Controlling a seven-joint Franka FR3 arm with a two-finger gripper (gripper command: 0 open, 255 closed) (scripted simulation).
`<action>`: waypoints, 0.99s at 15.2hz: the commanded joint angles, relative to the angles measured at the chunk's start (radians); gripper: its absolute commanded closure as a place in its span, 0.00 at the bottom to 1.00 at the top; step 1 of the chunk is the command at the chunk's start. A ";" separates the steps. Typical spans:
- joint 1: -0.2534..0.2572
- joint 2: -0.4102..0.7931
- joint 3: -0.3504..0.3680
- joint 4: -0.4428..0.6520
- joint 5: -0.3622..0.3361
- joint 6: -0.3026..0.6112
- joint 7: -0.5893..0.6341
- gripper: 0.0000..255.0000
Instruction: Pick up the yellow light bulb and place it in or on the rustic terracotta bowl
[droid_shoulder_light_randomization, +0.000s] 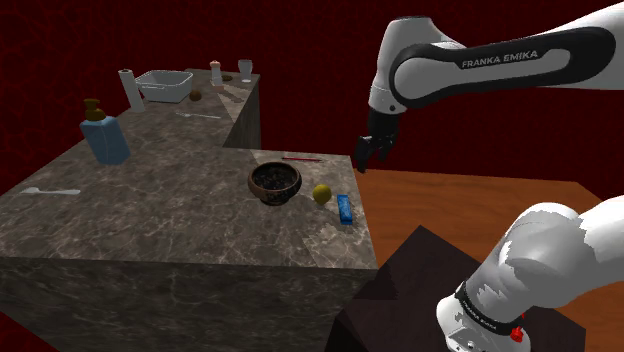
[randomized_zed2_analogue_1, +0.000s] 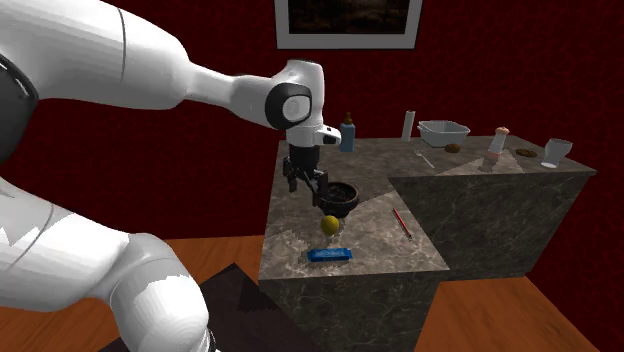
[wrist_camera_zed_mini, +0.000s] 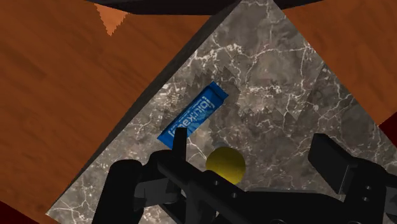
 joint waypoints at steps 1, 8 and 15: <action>0.001 0.077 0.018 0.013 -0.007 0.065 0.022 0.00; -0.009 0.352 0.061 0.101 -0.068 0.248 0.097 0.00; -0.008 0.621 0.076 0.245 -0.166 0.360 0.189 0.00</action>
